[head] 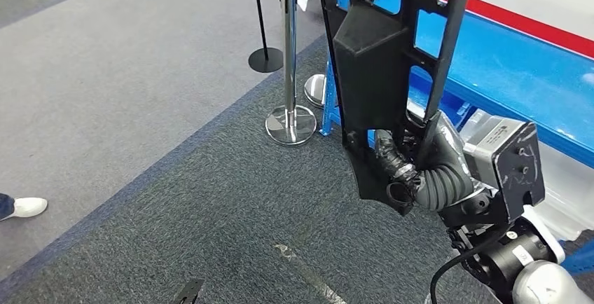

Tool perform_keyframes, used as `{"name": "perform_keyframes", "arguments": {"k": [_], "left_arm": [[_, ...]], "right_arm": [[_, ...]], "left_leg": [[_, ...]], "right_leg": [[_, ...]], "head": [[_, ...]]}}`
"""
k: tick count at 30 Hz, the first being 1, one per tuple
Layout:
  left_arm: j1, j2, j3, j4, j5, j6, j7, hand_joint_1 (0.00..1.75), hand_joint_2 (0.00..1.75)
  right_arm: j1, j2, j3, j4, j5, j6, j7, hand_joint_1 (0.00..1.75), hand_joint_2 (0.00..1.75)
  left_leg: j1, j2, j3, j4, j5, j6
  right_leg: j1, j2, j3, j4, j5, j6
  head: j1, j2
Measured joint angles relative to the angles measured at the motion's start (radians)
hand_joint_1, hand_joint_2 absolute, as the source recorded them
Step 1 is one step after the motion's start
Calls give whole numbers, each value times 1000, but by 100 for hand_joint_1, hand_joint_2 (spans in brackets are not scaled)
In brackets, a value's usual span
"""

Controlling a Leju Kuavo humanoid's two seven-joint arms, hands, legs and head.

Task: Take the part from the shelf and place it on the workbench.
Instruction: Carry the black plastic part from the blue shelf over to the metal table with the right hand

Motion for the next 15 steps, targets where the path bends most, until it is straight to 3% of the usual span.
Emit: {"name": "perform_keyframes", "arguments": {"k": [2, 4, 6, 8, 10, 11, 12, 13, 15], "left_arm": [[1, 10, 0, 1, 3, 28, 15, 0, 175], [5, 19, 0, 1, 4, 37, 20, 0, 175], [8, 25, 0, 2, 4, 39, 23, 0, 175], [4, 30, 0, 3, 5, 40, 25, 0, 175], [0, 32, 0, 3, 7, 44, 32, 0, 175], [0, 32, 0, 3, 10, 48, 37, 0, 175], [1, 33, 0, 3, 13, 56, 42, 0, 175], [2, 36, 0, 3, 16, 66, 45, 0, 175], [2, 48, 0, 3, 21, 90, 36, 0, 175]], "right_arm": [[0, -2, 0, -1, 19, -1, 16, 175, 175], [-2, -4, 0, -2, 30, -2, 24, 175, 175], [-4, -3, 0, -3, 34, -2, 25, 175, 175], [-6, -4, 0, -4, 36, -2, 25, 175, 175], [-6, -4, 0, -4, 38, -1, 25, 175, 175], [-6, -4, 0, -4, 40, 0, 25, 175, 175], [-6, -4, 0, -5, 43, 0, 26, 175, 175], [-6, -4, 0, -5, 46, 1, 26, 175, 175], [-5, -4, 0, -8, 50, 0, 27, 175, 175]], "left_leg": [[2, -24, -22, 22, -7, -13], [4, -40, -33, 25, -4, -21], [1, 8, -49, 51, -16, -31], [-1, 82, -97, 143, -57, -43], [3, 104, -159, 256, -95, -48], [4, 106, -175, 280, -95, -47], [3, 109, -171, 266, -76, -43], [2, 114, -146, 216, -43, -37], [-10, 158, -77, 82, 10, -18]], "right_leg": [[-2, 30, 10, -26, -4, -3], [1, 7, 9, -25, -2, -15], [-2, -19, 15, -30, -2, -26], [-1, -47, 22, -33, -4, -33], [1, -77, 25, -33, -8, -36], [2, -92, 26, -33, -11, -36], [3, -107, 29, -33, -14, -36], [5, -121, 34, -34, -18, -36], [12, -146, 48, -39, -25, -36]], "head": [[1, 0], [2, 0], [-4, 0], [-12, 0], [-14, 0], [-15, 0], [-14, 0], [-14, 0], [-14, 0]]}}
